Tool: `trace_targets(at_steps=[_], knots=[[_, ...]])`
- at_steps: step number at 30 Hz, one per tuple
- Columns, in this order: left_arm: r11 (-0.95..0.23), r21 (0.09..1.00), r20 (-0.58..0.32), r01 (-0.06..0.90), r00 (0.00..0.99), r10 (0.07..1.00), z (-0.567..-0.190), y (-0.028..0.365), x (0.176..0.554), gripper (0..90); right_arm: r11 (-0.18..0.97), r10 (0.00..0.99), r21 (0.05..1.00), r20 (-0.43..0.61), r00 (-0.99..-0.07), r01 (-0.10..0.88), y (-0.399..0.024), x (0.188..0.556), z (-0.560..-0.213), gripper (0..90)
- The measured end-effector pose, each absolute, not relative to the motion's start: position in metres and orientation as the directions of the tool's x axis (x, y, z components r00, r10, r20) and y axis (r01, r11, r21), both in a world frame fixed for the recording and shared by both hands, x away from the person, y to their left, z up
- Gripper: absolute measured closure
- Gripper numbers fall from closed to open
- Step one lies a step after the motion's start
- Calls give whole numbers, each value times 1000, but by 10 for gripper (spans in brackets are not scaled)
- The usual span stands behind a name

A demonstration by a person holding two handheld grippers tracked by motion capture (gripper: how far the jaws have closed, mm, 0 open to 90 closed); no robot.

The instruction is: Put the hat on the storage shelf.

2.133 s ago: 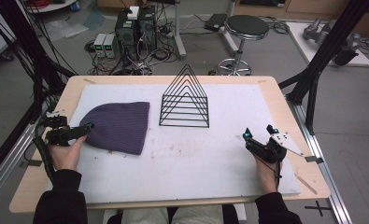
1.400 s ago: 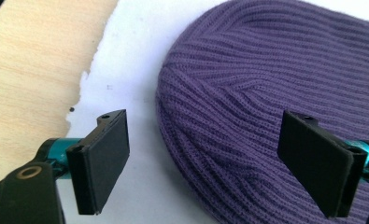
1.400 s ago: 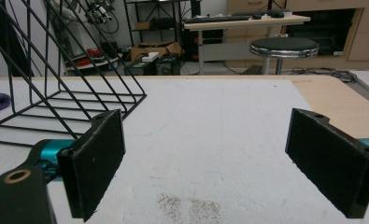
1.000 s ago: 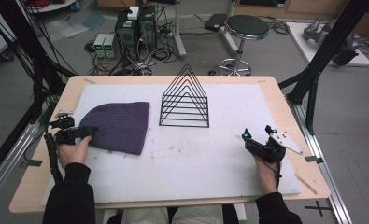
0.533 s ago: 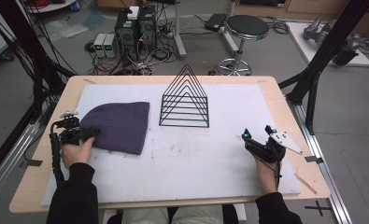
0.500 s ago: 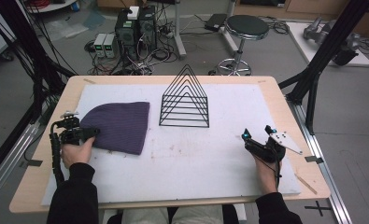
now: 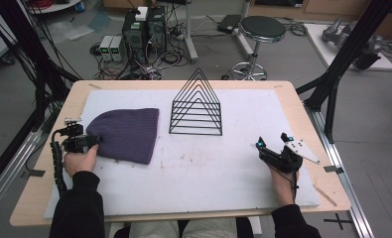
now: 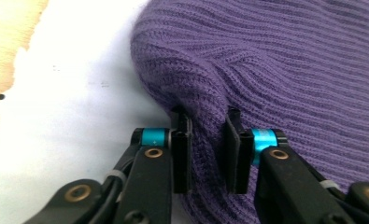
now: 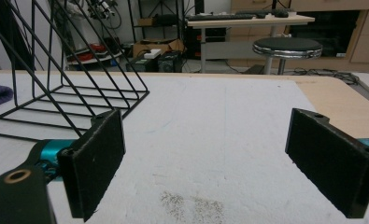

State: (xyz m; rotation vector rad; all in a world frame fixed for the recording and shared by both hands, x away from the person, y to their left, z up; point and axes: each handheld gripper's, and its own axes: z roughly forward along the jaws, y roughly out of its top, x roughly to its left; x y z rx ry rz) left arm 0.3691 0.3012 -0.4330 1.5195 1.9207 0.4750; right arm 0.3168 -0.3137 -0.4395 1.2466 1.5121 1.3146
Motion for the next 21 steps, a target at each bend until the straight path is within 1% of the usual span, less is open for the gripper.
trace_targets(at_steps=[2,7,14,18,21], knots=[[275,634,-266,723,-130,955,-434,302,369,776,-12,971,983,56,-234,185,-313,317,-439,112],[248,657,-239,712,-115,964,-432,299,368,791,-13,971,983,57,-234,185,-314,317,-439,112],[238,703,-243,670,-88,966,-426,297,363,794,-21,971,982,65,-231,189,-314,316,-440,112],[225,740,-245,634,-58,968,-418,295,358,796,-21,971,982,65,-232,188,-314,316,-439,112],[195,768,-225,610,-28,974,-414,291,355,797,-22,970,982,66,-232,188,-314,316,-439,112]])
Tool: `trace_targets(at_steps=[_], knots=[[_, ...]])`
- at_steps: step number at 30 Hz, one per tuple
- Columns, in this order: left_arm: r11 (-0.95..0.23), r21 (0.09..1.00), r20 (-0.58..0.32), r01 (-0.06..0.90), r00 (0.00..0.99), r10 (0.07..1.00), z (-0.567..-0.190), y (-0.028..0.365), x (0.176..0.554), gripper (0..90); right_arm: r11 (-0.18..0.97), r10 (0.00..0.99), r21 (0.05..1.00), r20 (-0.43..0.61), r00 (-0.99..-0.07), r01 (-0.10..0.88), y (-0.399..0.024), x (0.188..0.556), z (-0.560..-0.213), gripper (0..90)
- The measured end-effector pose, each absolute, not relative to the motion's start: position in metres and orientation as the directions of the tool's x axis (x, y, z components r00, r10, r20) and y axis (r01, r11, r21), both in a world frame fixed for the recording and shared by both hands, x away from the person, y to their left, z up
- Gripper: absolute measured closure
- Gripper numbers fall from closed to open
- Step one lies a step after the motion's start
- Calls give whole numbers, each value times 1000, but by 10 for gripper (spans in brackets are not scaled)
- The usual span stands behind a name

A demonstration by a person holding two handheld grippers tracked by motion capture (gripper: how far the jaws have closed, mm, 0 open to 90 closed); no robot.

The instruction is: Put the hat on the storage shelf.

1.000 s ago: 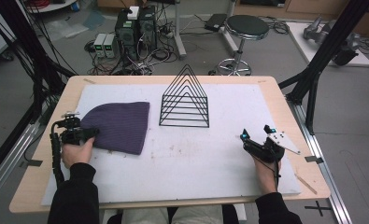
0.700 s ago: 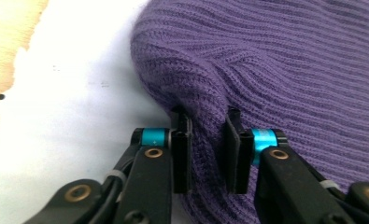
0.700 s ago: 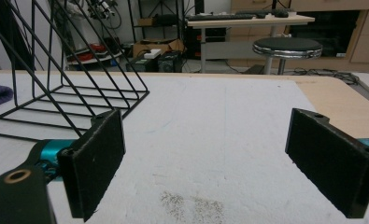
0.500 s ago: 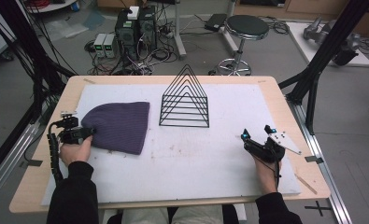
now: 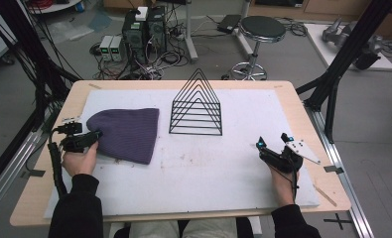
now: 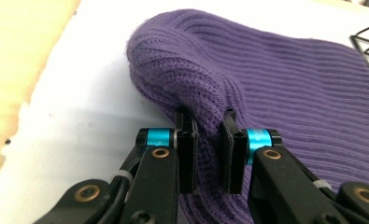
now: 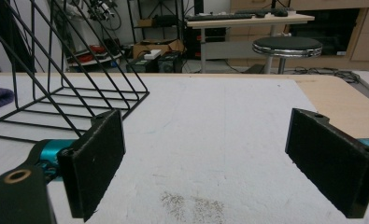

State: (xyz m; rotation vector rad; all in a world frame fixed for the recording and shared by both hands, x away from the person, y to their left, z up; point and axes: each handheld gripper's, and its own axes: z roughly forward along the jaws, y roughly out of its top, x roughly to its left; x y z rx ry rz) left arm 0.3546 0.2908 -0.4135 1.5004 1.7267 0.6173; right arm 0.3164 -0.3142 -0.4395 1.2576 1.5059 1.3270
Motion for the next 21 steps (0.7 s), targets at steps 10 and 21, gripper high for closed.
trace_targets(at_steps=[10,21], knots=[[67,864,-118,500,72,990,-398,274,343,797,-21,971,983,64,-232,184,-315,317,-439,112],[-143,923,100,358,137,985,-376,243,335,797,-39,970,981,82,-228,189,-315,316,-439,112]])
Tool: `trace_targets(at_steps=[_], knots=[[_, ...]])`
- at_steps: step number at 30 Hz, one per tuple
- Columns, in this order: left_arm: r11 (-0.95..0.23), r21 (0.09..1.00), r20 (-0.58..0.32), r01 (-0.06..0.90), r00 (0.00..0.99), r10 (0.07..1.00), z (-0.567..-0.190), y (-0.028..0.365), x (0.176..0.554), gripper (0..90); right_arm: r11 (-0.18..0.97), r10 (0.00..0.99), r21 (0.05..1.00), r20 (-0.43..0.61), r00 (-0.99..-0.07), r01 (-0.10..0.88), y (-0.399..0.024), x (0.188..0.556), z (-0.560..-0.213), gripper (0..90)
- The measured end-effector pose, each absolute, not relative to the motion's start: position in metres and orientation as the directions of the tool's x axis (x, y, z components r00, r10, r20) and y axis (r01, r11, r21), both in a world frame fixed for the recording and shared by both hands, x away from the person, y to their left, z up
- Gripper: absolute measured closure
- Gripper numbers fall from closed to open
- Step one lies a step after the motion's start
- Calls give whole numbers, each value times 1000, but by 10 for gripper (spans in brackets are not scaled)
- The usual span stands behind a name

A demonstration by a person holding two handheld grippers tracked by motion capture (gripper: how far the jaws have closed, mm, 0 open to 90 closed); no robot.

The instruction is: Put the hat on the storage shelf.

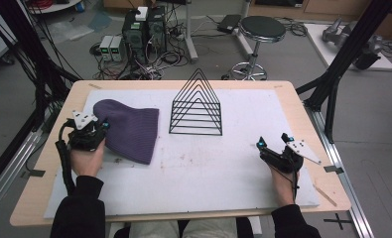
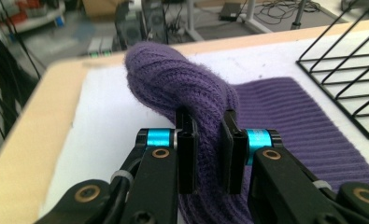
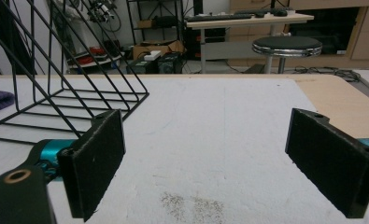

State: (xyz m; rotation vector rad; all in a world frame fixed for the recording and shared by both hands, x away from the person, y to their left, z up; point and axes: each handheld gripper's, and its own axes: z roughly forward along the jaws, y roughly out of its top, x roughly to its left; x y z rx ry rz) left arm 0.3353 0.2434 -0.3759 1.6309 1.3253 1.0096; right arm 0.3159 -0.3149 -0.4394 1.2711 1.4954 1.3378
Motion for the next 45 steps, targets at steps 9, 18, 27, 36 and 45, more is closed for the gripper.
trace_targets(at_steps=[9,18,27,36,45], knots=[[-222,944,189,243,150,970,-361,228,328,796,-34,970,982,78,-231,186,-316,316,-439,112],[-239,960,218,145,148,965,-353,225,319,795,-41,969,982,83,-231,183,-315,315,-439,112],[-251,967,254,-36,132,958,-344,223,304,795,-37,969,982,80,-232,184,-316,315,-439,112],[-276,951,300,-140,193,934,-332,215,295,795,-35,969,982,78,-233,183,-315,316,-439,112],[-307,927,360,-214,279,890,-322,194,290,794,-34,969,983,77,-237,180,-315,315,-439,112]])
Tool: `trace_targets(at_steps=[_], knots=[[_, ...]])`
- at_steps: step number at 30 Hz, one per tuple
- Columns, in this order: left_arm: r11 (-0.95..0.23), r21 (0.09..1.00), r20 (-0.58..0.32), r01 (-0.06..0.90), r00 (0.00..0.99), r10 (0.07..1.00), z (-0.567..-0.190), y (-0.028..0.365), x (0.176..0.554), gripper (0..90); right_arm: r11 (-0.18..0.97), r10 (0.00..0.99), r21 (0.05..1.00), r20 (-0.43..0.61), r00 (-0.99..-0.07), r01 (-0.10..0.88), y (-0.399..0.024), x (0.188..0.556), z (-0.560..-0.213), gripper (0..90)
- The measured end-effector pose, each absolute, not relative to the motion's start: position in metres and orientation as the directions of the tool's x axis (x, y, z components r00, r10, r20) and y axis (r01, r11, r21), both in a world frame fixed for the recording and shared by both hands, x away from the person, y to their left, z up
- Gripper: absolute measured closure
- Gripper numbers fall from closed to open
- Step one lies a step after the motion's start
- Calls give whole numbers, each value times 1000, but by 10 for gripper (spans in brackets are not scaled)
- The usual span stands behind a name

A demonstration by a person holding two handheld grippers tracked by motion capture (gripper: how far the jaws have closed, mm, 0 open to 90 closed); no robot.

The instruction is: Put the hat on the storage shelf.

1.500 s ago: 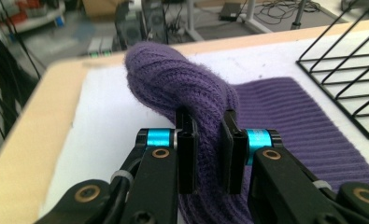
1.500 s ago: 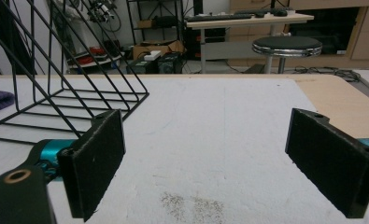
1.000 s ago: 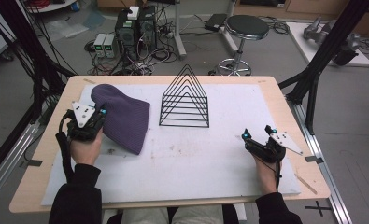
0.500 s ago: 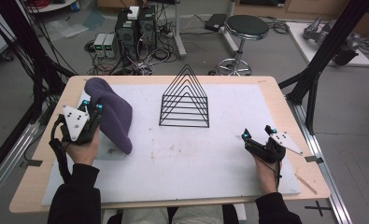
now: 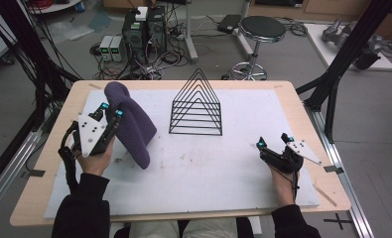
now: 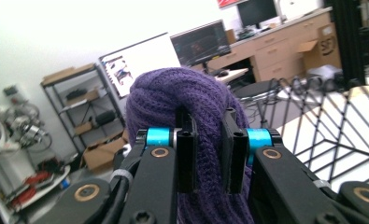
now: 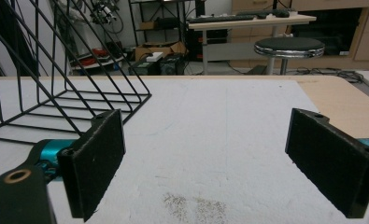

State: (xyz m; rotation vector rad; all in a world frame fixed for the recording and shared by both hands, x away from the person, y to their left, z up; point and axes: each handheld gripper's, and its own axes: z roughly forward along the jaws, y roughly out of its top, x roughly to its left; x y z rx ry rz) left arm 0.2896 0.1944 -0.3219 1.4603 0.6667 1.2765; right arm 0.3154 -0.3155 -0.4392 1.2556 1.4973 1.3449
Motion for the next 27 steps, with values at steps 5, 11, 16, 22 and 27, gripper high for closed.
trace_targets(at_steps=[5,11,16,22,27], knots=[[-318,907,400,-277,329,855,-316,186,283,794,-37,967,983,81,-241,181,-315,315,-439,112],[-326,878,451,-350,380,808,-305,177,274,792,-40,966,982,86,-245,186,-315,315,-439,112],[-317,861,483,-399,443,755,-298,170,269,792,-41,965,983,85,-248,177,-315,315,-439,112],[-297,842,512,-450,492,704,-294,160,266,792,-45,962,984,89,-259,171,-315,314,-438,112],[-298,825,539,-481,510,670,-291,153,263,792,-51,957,986,93,-275,156,-314,313,-438,112]])
